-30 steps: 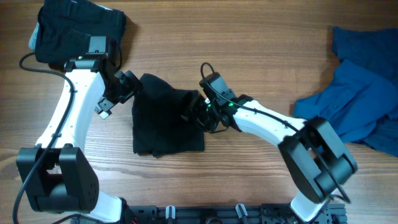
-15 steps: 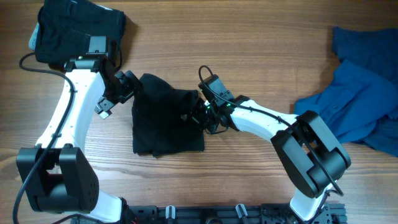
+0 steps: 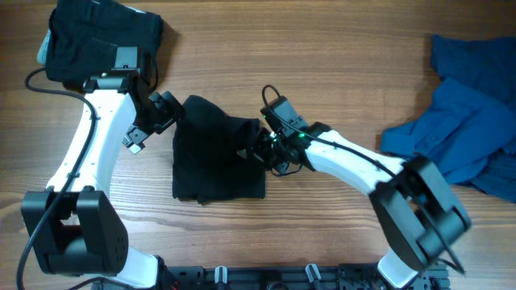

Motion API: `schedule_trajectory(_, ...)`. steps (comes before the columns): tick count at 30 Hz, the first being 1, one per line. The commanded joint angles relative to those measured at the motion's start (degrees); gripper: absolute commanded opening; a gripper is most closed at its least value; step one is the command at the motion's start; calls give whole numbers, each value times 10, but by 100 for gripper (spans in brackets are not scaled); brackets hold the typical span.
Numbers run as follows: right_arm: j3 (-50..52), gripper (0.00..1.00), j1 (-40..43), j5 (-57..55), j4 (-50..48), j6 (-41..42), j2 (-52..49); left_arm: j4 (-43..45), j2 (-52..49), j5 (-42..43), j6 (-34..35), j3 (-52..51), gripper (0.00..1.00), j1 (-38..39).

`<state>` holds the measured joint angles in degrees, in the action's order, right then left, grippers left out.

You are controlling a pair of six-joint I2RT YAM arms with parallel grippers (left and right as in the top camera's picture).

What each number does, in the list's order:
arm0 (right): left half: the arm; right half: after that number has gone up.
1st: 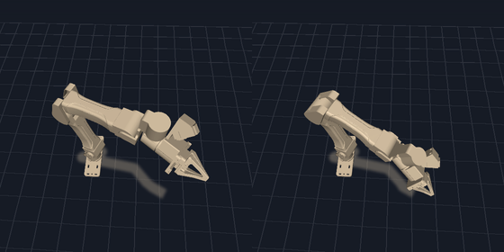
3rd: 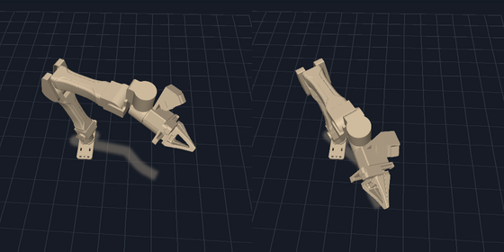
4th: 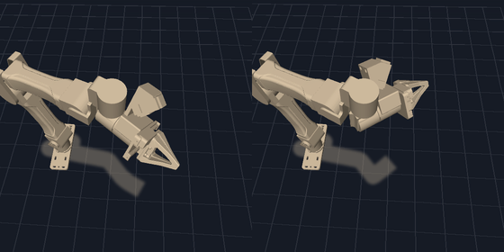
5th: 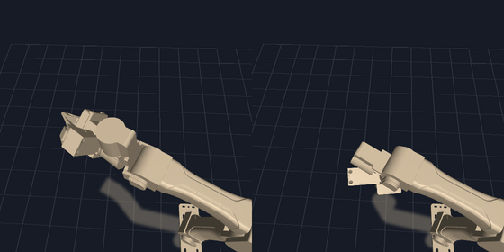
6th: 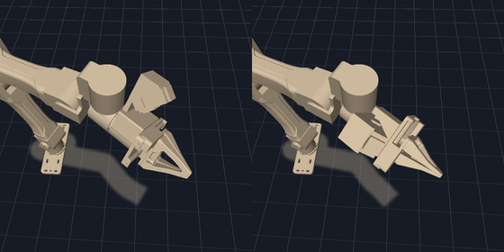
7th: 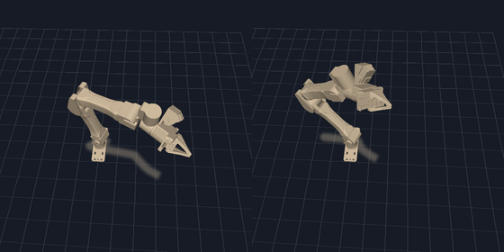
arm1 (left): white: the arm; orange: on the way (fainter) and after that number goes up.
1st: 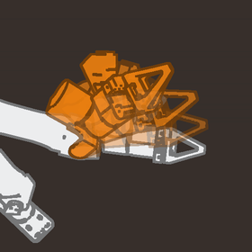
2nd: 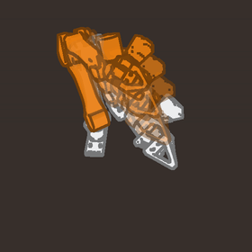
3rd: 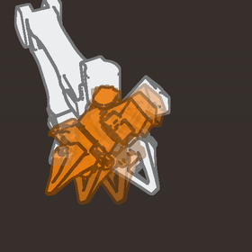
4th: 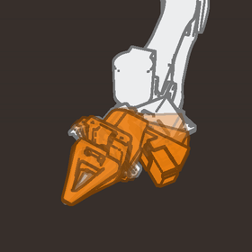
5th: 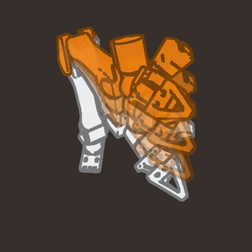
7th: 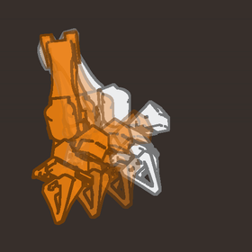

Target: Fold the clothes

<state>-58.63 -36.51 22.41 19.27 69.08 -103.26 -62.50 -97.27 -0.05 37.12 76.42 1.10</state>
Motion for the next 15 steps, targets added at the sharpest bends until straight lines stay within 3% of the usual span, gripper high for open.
schedule_trajectory(1, -5, 4, -2, -32, 21, -19, 28, 2, -3, 2, -9, -4, 100, 2)
schedule_trajectory(15, -5, 4, -2, -76, 78, -46, 99, 2, -3, 2, -9, -4, 100, 2)
